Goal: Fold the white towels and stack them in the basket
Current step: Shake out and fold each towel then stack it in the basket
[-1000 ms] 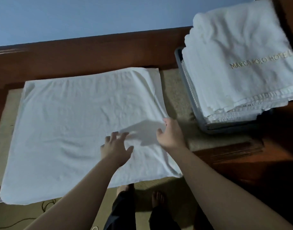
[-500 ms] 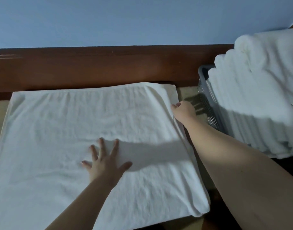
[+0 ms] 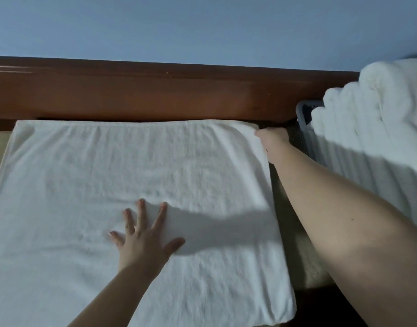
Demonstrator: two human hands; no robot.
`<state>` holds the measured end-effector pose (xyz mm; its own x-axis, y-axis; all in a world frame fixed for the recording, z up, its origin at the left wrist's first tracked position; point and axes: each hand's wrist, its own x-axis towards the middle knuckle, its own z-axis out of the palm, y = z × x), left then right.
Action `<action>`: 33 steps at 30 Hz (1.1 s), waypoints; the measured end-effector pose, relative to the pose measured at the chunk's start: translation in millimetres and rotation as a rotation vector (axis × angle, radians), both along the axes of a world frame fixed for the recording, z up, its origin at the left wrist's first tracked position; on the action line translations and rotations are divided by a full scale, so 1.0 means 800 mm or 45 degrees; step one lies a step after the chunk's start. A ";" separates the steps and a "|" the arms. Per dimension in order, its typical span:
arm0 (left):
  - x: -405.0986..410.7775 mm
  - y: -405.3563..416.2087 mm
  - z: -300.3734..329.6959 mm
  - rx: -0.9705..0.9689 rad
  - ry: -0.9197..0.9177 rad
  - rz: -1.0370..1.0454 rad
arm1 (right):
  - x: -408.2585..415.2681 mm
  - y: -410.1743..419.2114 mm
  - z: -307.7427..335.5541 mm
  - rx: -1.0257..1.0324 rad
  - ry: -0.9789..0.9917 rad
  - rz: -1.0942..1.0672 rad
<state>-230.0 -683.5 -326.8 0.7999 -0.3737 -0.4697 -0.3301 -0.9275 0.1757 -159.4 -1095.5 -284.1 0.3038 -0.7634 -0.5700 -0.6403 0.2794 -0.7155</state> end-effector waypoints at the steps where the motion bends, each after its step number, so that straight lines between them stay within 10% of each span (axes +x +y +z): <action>1: 0.000 0.000 0.000 -0.001 0.002 0.002 | -0.002 -0.001 0.000 0.036 0.074 0.055; 8: 0.000 0.000 0.001 -0.002 0.001 0.006 | -0.018 -0.001 -0.005 -0.393 0.109 0.306; 17: 0.004 -0.002 0.021 0.016 0.095 0.015 | -0.194 0.210 -0.053 -1.011 0.359 1.451; 25: 0.027 0.016 0.044 -0.005 0.249 -0.141 | -0.217 0.217 -0.061 -0.965 0.620 1.240; 33: 0.158 0.291 0.073 -0.144 0.009 0.324 | -0.187 0.610 -0.025 -0.895 0.320 1.183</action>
<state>-103.8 -450.5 -268.0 0.8715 -0.2115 -0.4424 -0.0874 -0.9548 0.2842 -308.8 -607.5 -303.8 0.8450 -0.4793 -0.2373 -0.5346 -0.7685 -0.3516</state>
